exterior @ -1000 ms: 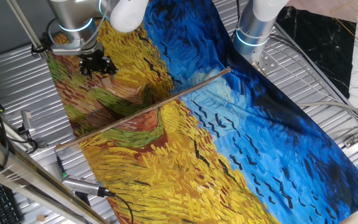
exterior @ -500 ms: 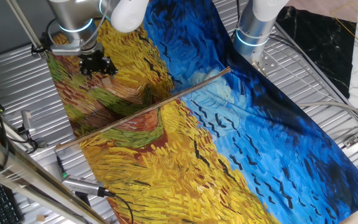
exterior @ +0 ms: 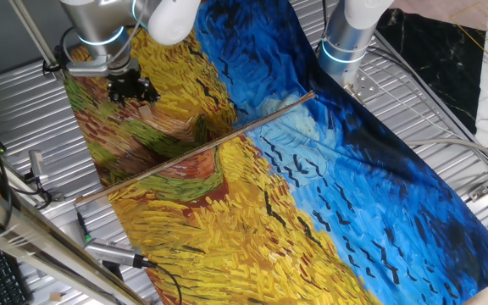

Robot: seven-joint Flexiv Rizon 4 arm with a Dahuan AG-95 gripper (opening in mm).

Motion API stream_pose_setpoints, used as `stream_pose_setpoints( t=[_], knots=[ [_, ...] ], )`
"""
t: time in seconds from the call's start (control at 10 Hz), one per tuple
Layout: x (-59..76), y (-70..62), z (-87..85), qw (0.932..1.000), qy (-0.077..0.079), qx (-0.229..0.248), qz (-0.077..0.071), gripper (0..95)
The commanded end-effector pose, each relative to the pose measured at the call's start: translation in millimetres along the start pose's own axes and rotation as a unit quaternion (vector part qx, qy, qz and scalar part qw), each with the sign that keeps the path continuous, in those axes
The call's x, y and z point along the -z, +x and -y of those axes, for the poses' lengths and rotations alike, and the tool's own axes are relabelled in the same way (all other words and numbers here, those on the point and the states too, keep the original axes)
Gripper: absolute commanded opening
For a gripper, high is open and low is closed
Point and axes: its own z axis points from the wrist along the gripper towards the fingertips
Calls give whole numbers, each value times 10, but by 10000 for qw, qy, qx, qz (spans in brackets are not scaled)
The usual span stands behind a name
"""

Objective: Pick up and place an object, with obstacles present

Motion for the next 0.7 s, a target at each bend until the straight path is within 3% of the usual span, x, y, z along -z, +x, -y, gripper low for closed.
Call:
stream_pose_setpoints(
  t=[0.1, 0.7],
  knots=[
    [4, -1, -4, 10000, 6, 53, -12, 760],
    [-123, 1, 48, 9998, -10, 191, 20, 760]
  ],
)
